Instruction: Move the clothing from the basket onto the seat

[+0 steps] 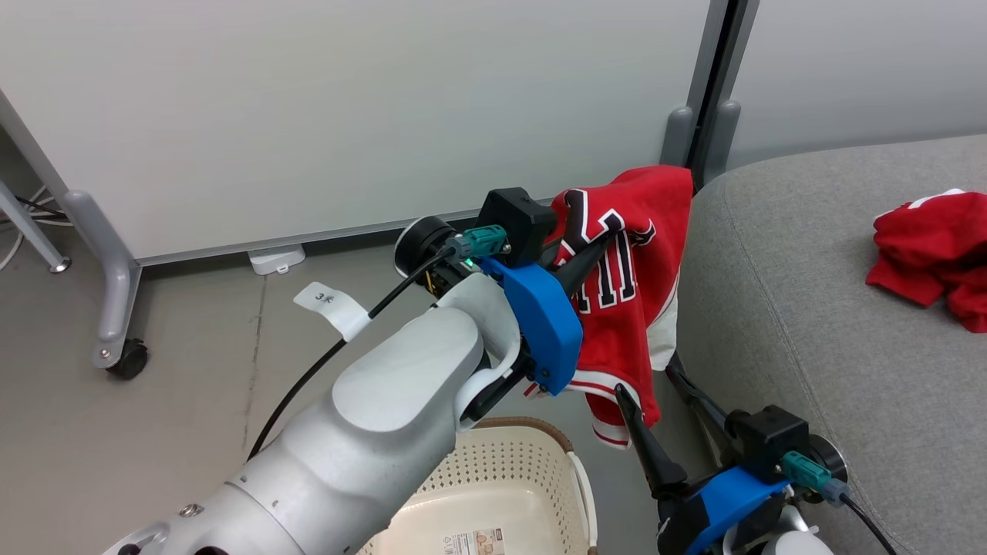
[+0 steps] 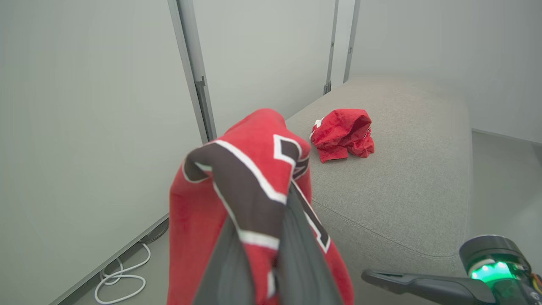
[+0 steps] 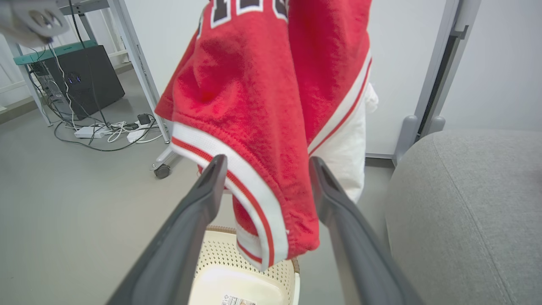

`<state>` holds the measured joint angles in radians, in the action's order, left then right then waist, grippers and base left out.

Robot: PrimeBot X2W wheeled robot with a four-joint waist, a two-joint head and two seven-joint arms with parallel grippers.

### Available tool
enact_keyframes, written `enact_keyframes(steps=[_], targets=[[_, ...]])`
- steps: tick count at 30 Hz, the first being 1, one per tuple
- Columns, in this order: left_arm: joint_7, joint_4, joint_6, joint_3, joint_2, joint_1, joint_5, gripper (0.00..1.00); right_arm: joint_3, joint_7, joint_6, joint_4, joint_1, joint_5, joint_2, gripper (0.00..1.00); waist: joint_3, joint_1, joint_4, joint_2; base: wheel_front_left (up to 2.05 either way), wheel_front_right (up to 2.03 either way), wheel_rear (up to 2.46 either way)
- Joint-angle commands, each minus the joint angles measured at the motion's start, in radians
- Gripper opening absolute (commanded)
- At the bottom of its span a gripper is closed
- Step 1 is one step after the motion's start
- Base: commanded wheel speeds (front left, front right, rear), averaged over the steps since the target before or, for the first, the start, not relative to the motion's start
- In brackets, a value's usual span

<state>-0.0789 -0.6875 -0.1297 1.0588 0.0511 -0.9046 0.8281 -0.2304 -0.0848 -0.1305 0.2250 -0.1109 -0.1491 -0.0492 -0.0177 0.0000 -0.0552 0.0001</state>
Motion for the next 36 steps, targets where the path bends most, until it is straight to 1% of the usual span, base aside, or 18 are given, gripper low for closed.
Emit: enact_keyframes(steps=[1, 5, 10, 17, 24, 31, 36], targets=[[-0.007, 0.0, -0.001, 0.008, 0.0, -0.018, 0.008, 0.0, -0.002, 0.002, 0.0, -0.001, -0.008, -0.002, -0.002, 1.0, -0.001, 0.0, -0.002, -0.0001, 0.0, 0.0, 0.0], [-0.014, 0.003, -0.001, 0.024, 0.0, -0.025, 0.019, 0.0, -0.008, 0.014, 0.0, 0.014, -0.032, -0.009, -0.002, 1.0, -0.005, 0.0, -0.003, -0.0001, 0.0, 0.0, 0.0], [-0.019, 0.008, 0.001, 0.049, -0.001, -0.031, 0.034, 0.0, -0.015, 0.056, 0.0, 0.051, -0.076, -0.008, -0.002, 1.0, -0.011, 0.0, 0.0, -0.0001, 0.0, 0.0, 0.0], [-0.022, 0.02, 0.001, 0.087, -0.001, -0.042, 0.053, 0.0, -0.016, 0.111, 0.0, 0.132, -0.161, 0.002, -0.002, 1.0, -0.014, 0.0, 0.007, -0.0001, 0.0, 0.0, 0.0], [-0.026, 0.035, 0.001, 0.122, -0.001, -0.051, 0.073, 0.0, -0.048, 0.133, 0.0, 0.215, -0.238, 0.002, -0.002, 1.0, -0.018, 0.0, 0.012, -0.0001, 0.0, 0.0, 0.0], [-0.03, 0.047, 0.006, 0.143, -0.001, -0.061, 0.094, 0.0, -0.08, 0.117, 0.0, 0.309, -0.309, -0.042, -0.002, 1.0, -0.018, 0.0, 0.01, -0.0001, 0.0, 0.0, 0.0], [-0.033, 0.044, 0.008, 0.156, -0.001, -0.067, 0.106, 0.0, -0.1, 0.076, 0.0, 0.389, -0.371, -0.085, -0.002, 1.0, -0.016, 0.0, 0.004, -0.0001, 0.0, 0.0, 0.0]])
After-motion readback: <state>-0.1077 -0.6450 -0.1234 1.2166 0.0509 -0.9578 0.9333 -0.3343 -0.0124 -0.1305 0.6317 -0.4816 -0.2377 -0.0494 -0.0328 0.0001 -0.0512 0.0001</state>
